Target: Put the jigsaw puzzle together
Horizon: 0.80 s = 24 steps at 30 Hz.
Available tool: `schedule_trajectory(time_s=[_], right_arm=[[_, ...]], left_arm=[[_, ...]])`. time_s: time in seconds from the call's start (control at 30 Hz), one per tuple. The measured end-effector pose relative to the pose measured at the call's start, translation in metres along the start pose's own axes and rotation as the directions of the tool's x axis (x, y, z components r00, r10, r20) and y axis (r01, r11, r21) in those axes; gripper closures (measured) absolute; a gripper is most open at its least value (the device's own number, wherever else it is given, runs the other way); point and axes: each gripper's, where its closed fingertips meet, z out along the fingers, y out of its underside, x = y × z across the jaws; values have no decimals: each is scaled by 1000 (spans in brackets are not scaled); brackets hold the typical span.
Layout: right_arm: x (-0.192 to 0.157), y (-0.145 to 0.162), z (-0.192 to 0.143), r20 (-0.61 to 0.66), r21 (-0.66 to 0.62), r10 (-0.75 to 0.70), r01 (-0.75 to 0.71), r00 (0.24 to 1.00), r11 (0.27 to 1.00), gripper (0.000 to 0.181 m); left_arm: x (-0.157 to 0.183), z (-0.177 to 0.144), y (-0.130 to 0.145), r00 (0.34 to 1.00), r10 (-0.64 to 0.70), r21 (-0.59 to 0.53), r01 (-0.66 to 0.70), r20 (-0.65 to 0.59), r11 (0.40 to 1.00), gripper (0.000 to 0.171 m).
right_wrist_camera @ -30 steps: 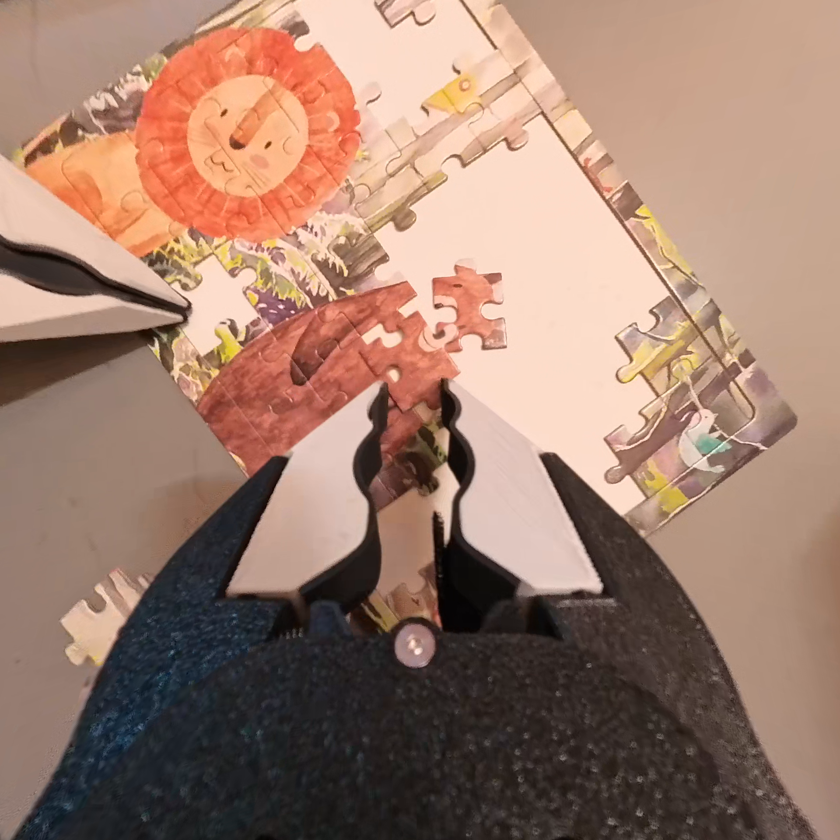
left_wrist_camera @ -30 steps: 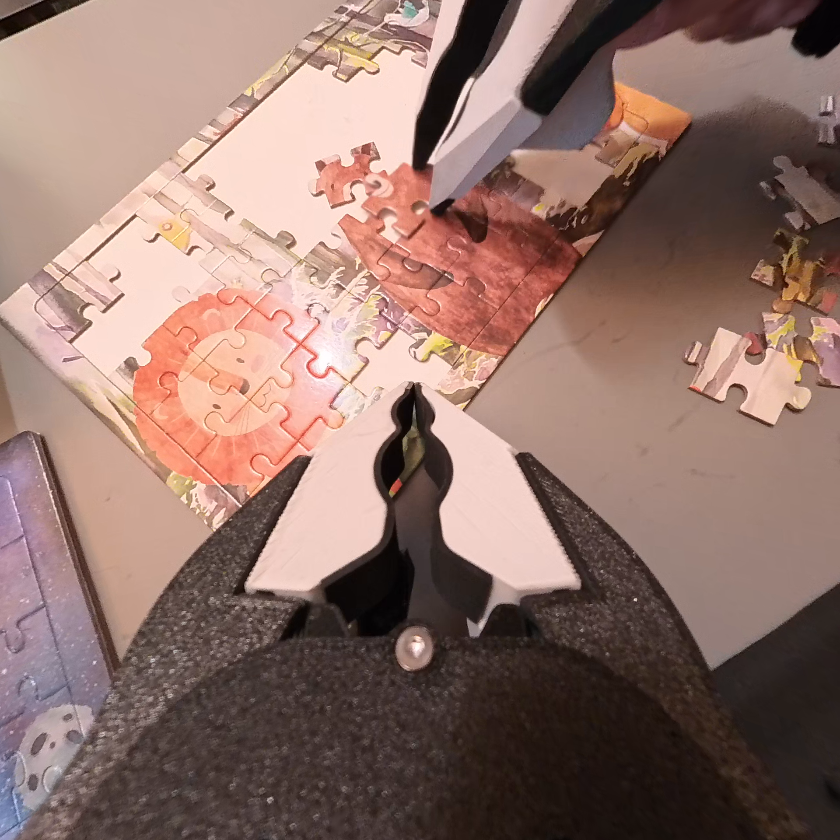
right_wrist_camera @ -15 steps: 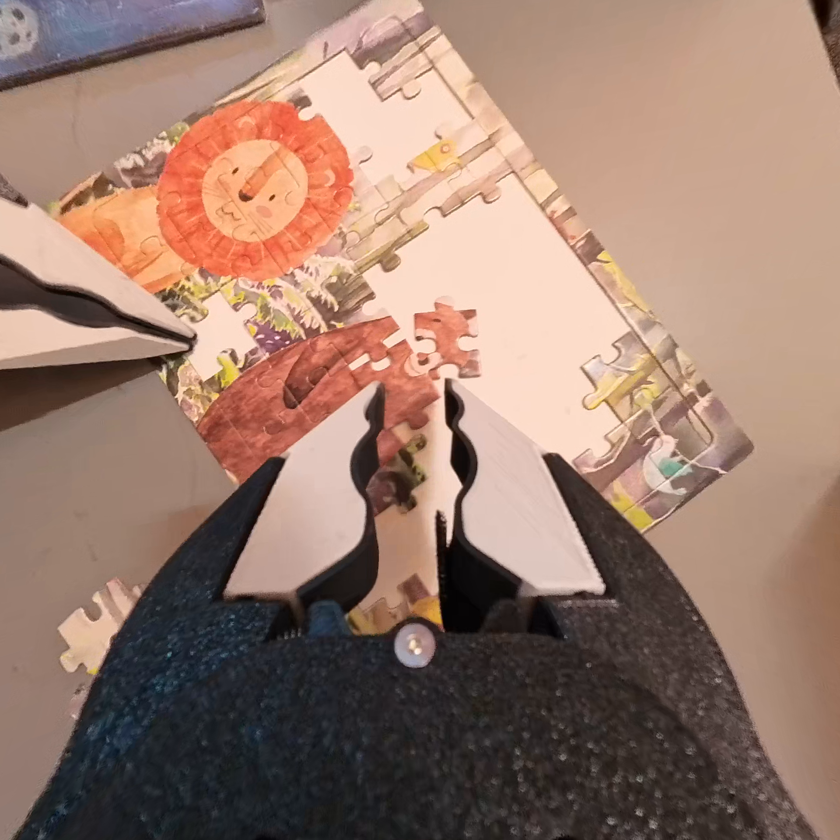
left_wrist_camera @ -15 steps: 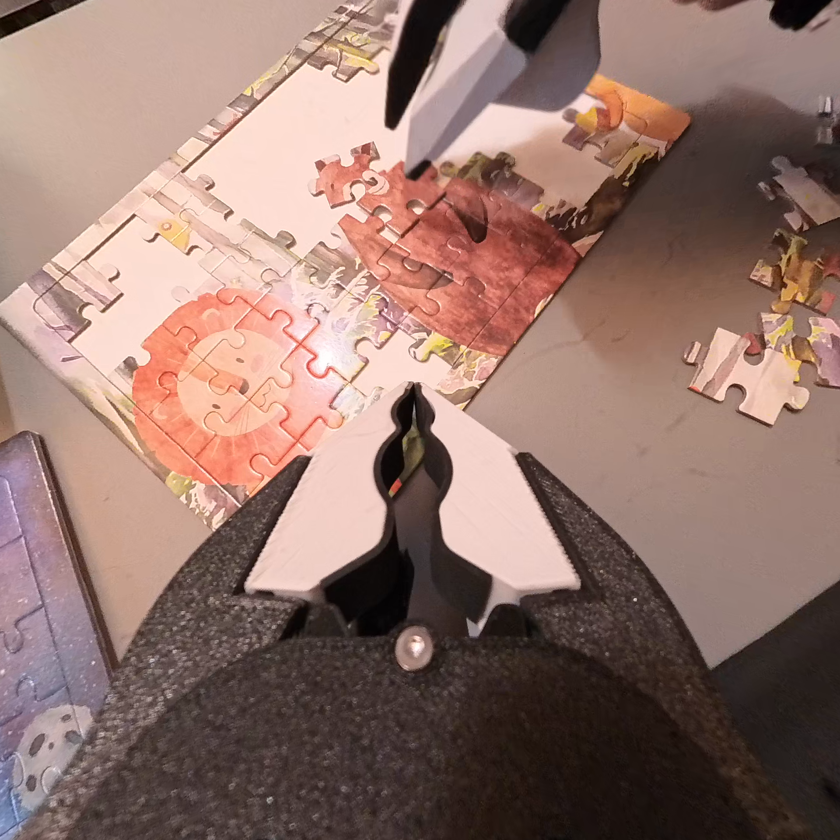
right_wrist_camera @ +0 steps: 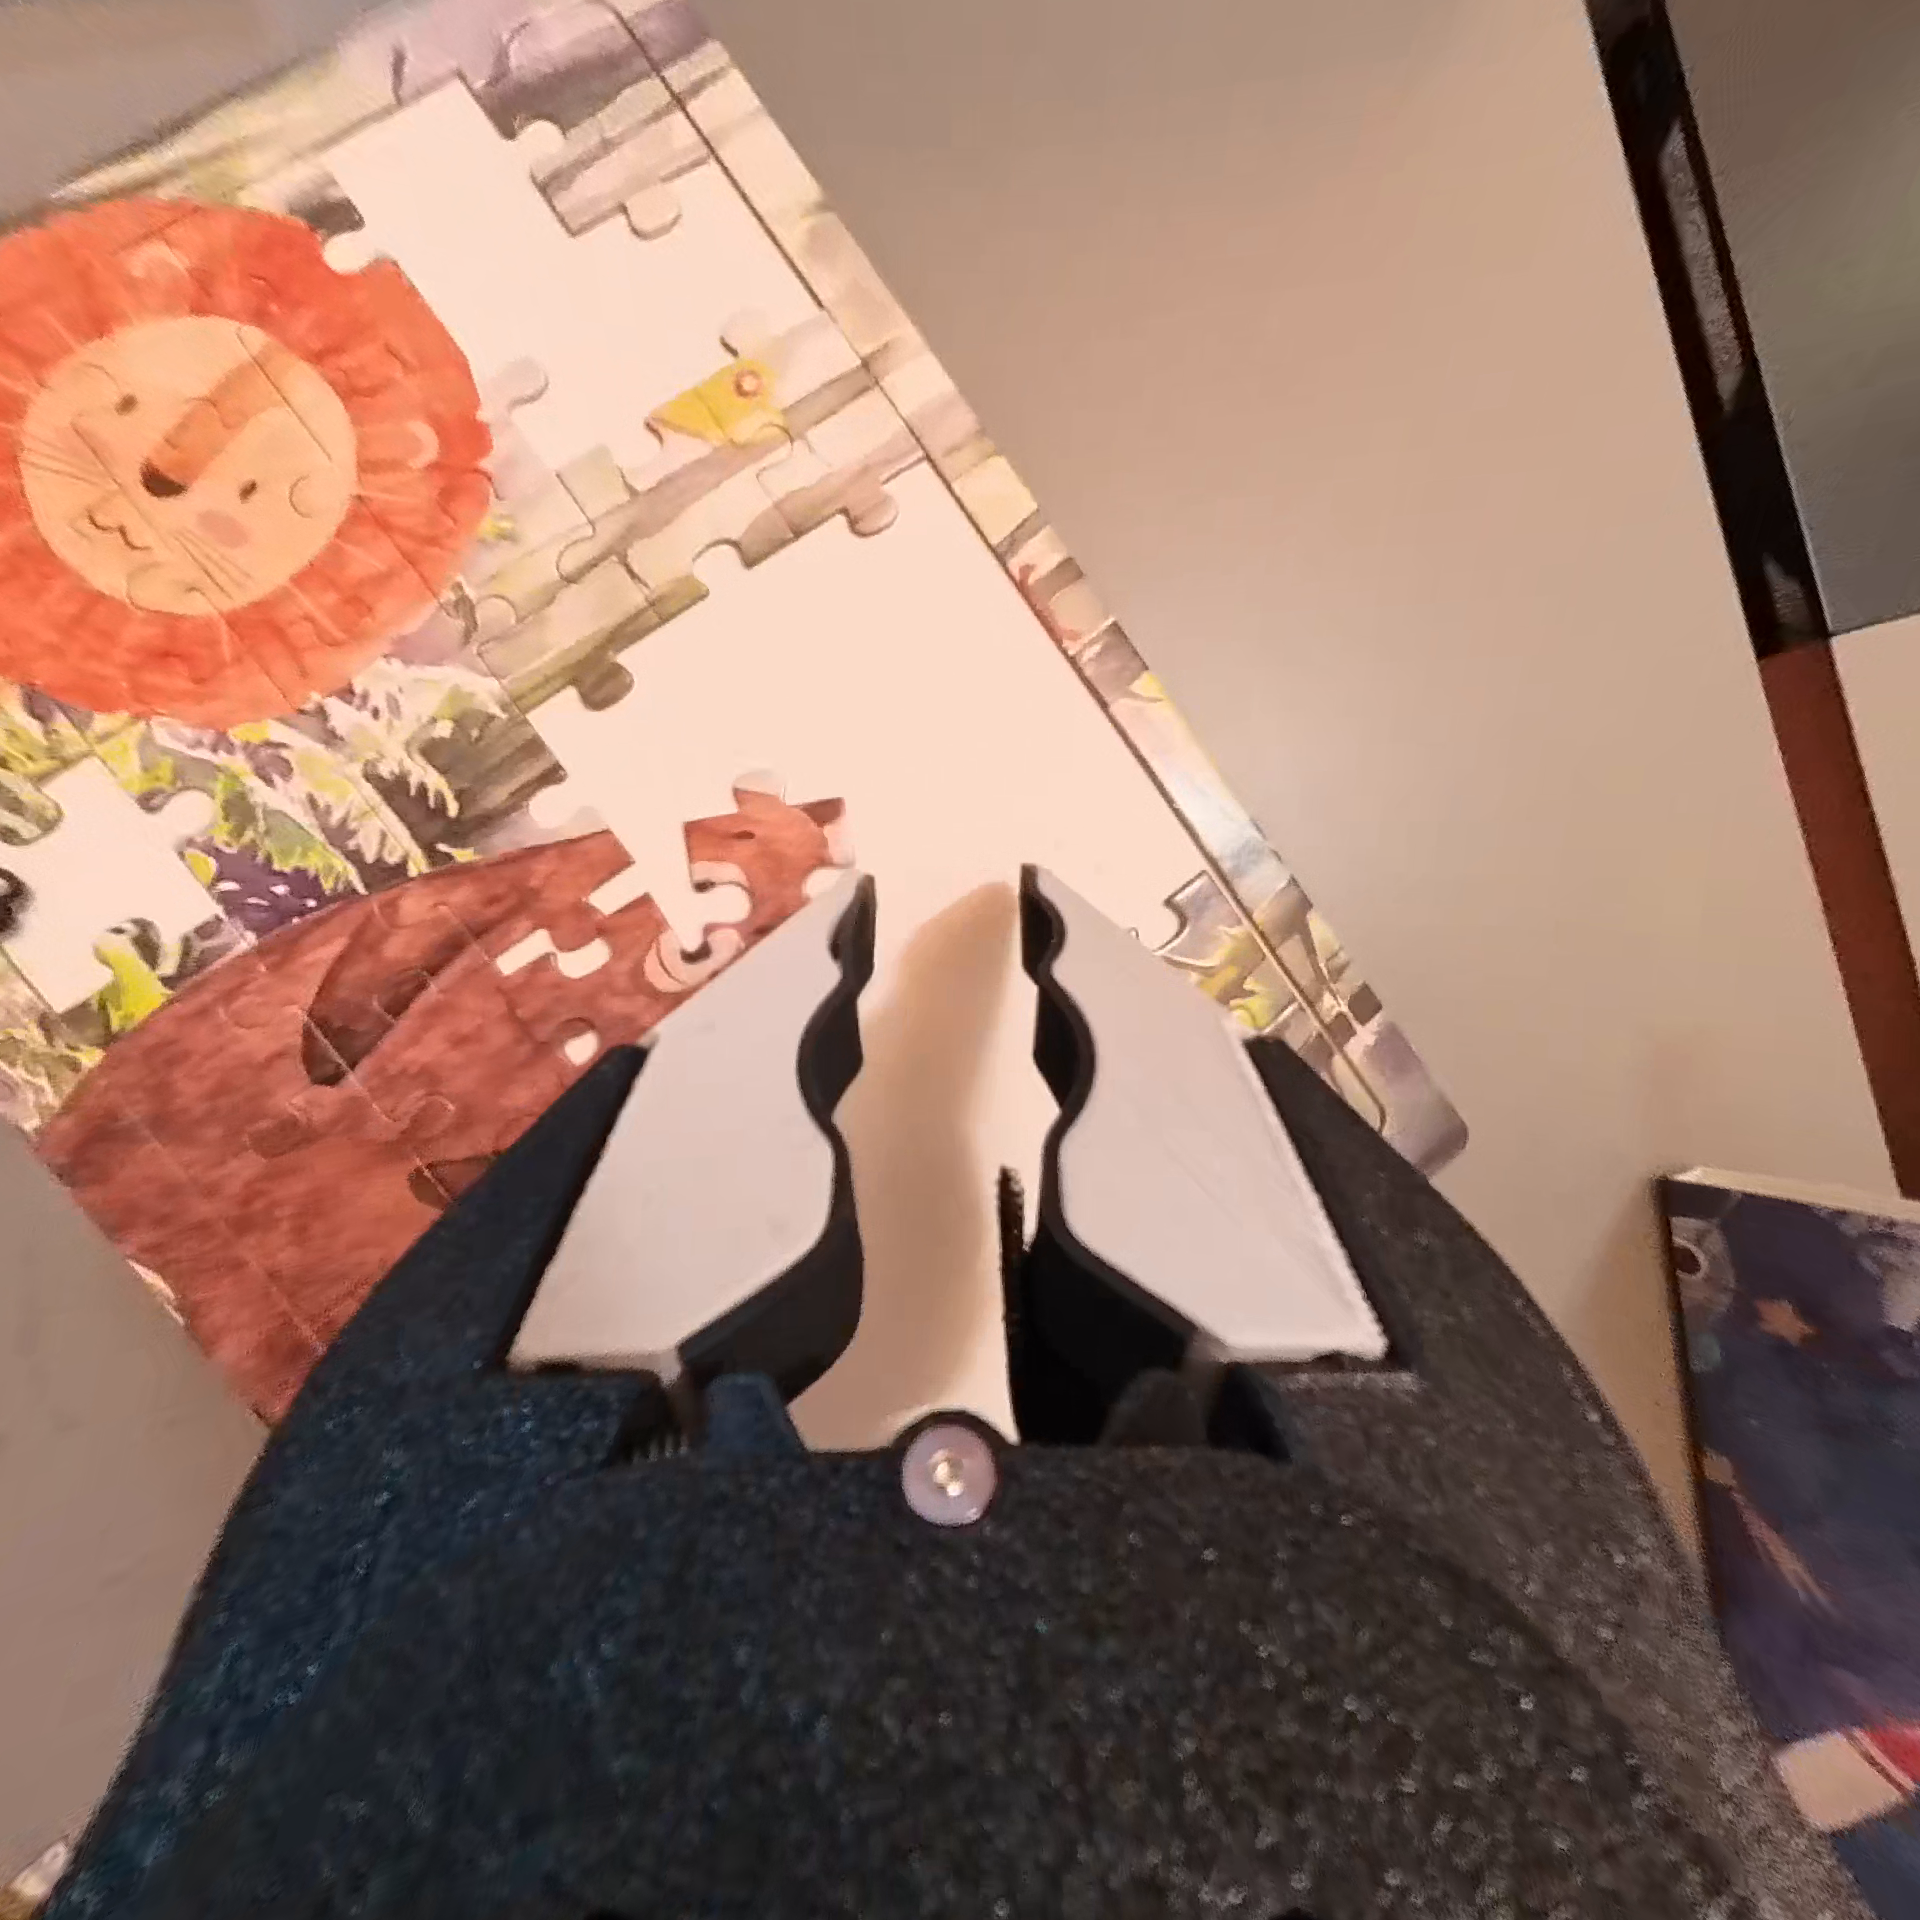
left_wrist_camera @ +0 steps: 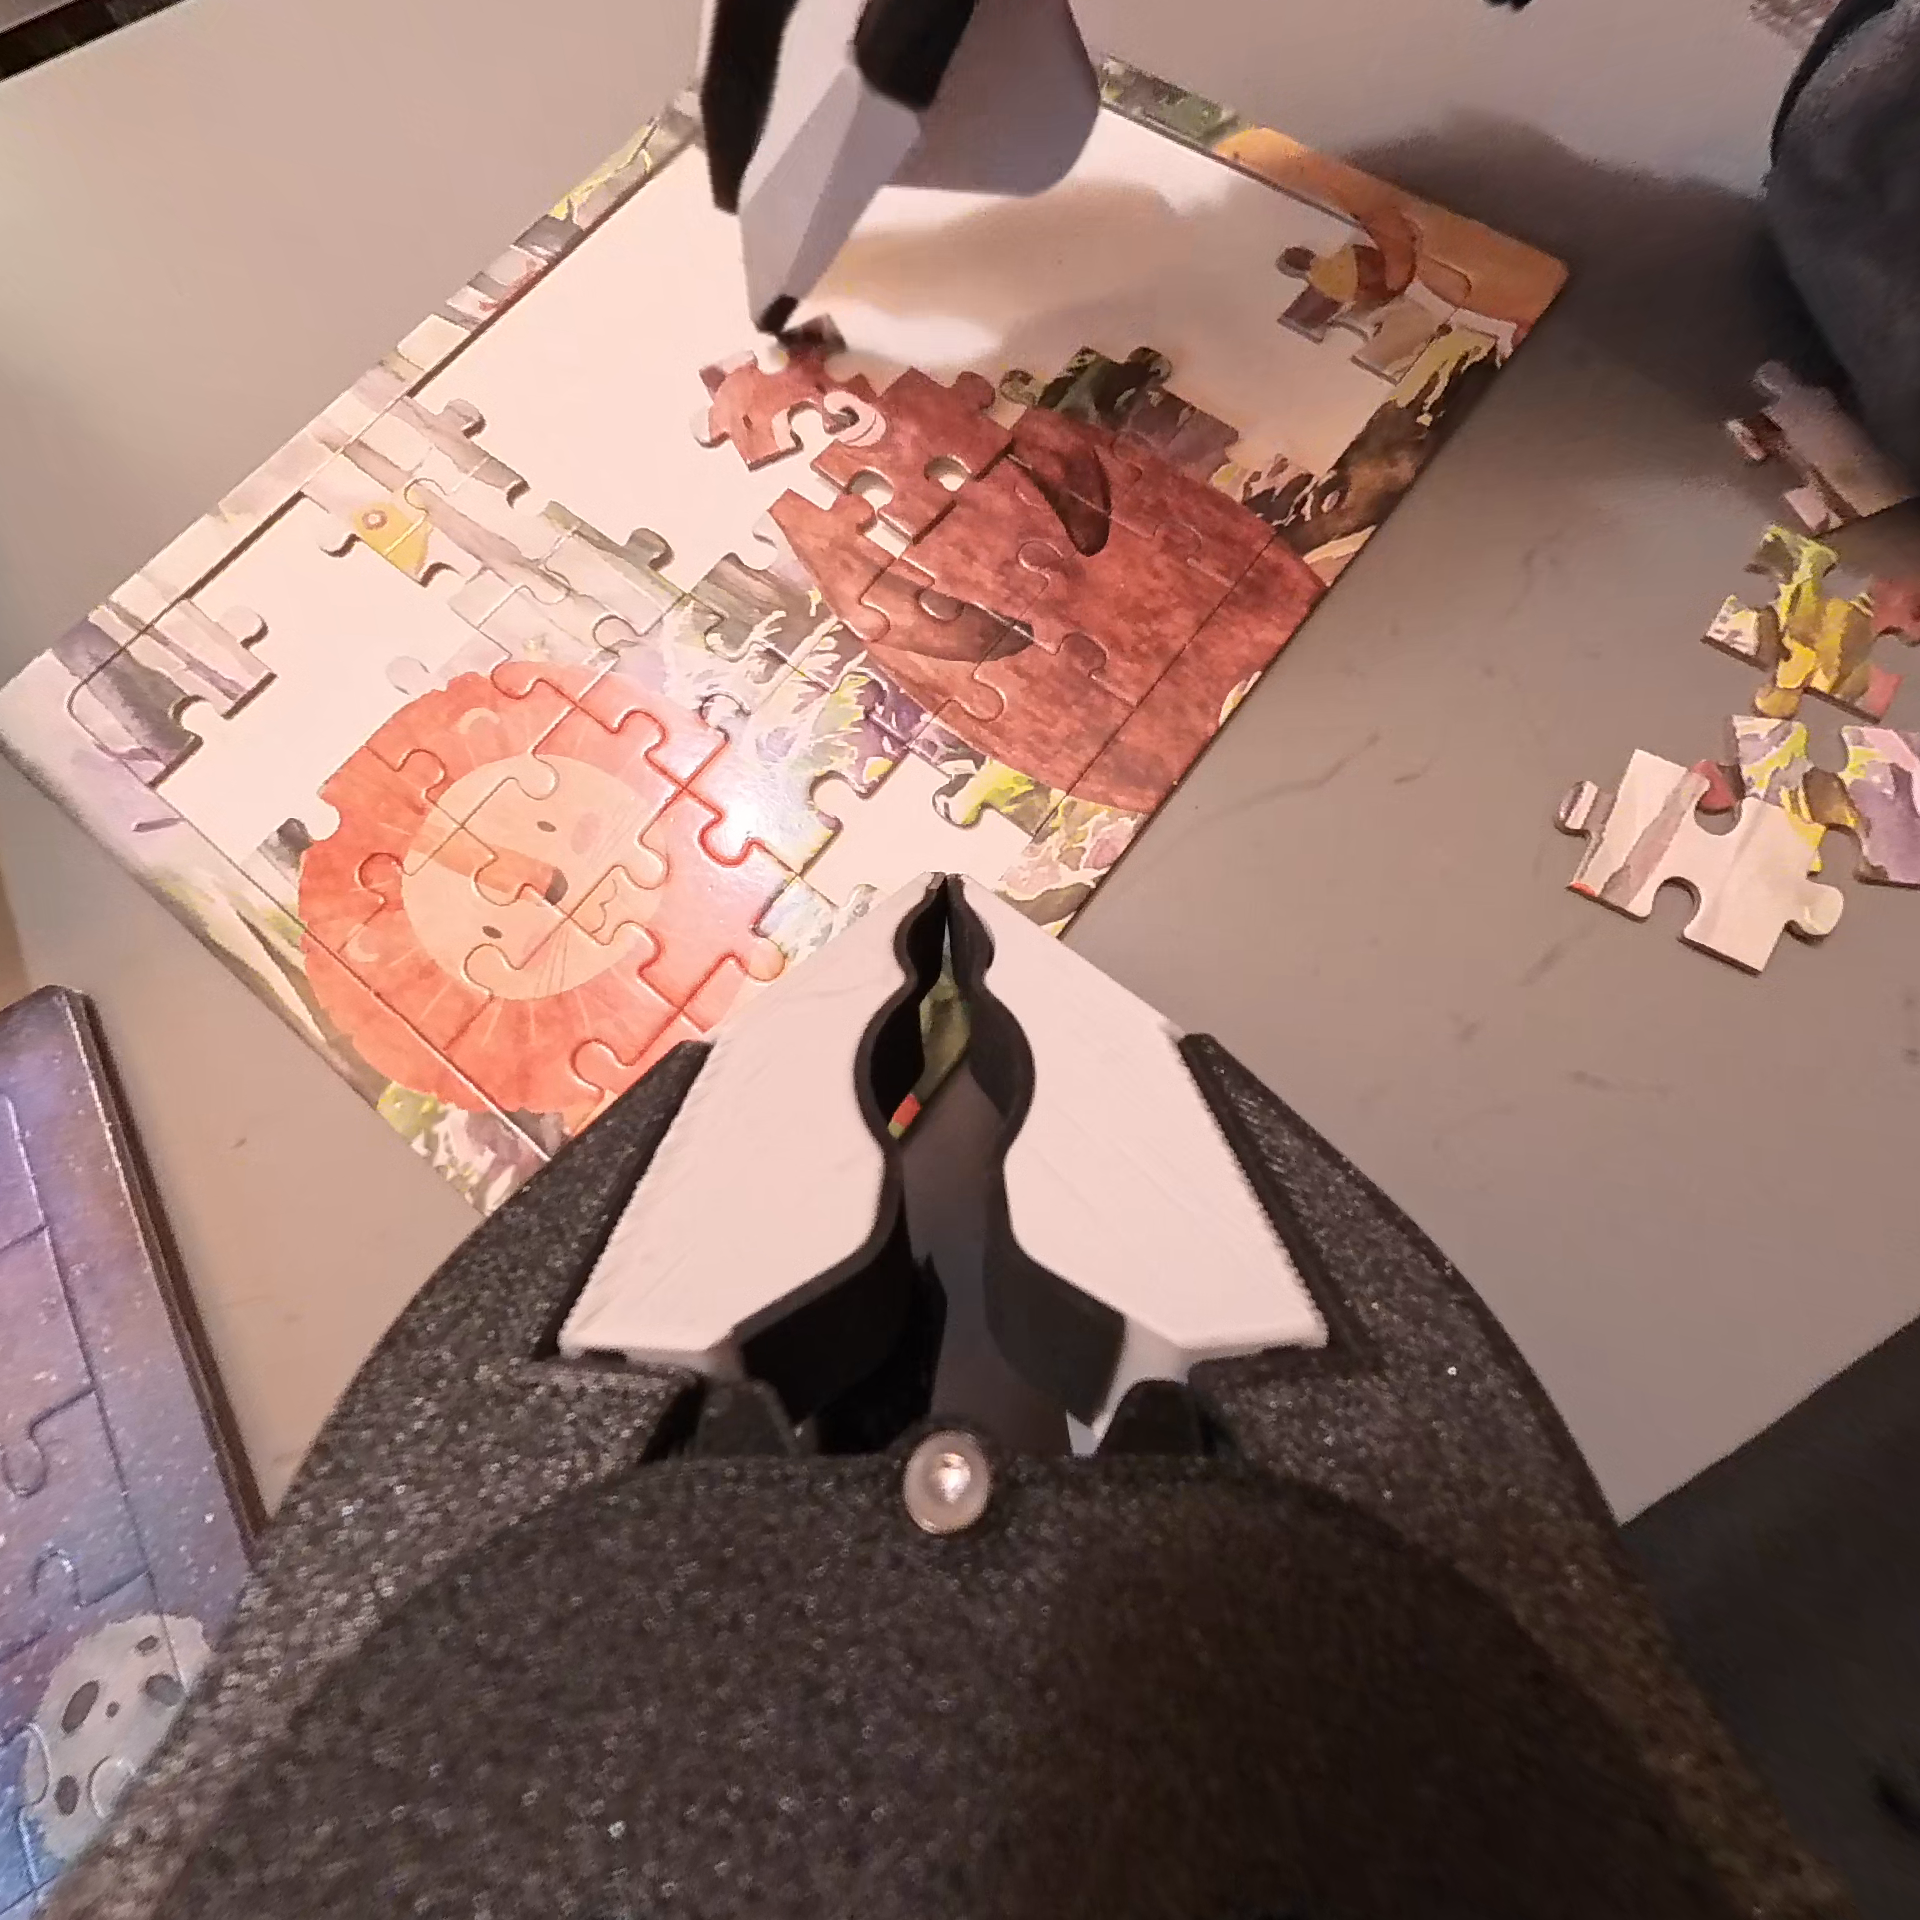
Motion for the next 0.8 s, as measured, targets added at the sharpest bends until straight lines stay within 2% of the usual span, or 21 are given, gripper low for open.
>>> schedule_trajectory(time_s=[0.1,0.23,0.4,0.47,0.53,0.63,0.77,0.8], right_arm=[[-3,-5,-4,23,22,28,-28,999,999,152],[-20,7,-12,62,9,6,-6,998,1000,152],[-11,7,-5,46,22,44,-45,998,999,146],[3,6,-4,-26,18,31,-31,999,999,147],[4,3,-3,-21,24,37,-36,999,999,147],[-12,-5,-7,48,66,13,-17,999,998,147],[-14,-3,2,51,42,22,-24,998,999,140],[-10,-2,2,30,37,22,-23,999,999,133]], left_arm=[[0,0,0,1000,-2,0,2,-2,1000,171],[0,0,0,1000,-3,0,3,-3,1000,171],[1,0,0,1000,2,1,-2,-3,1000,171],[1,0,0,1000,3,1,-3,-2,1000,171],[1,0,0,1000,2,0,-2,-3,1000,171],[1,0,0,1000,1,0,-1,-3,1000,171],[1,0,0,1000,3,0,-3,-2,1000,171],[1,0,0,1000,4,0,-4,-2,1000,171]])
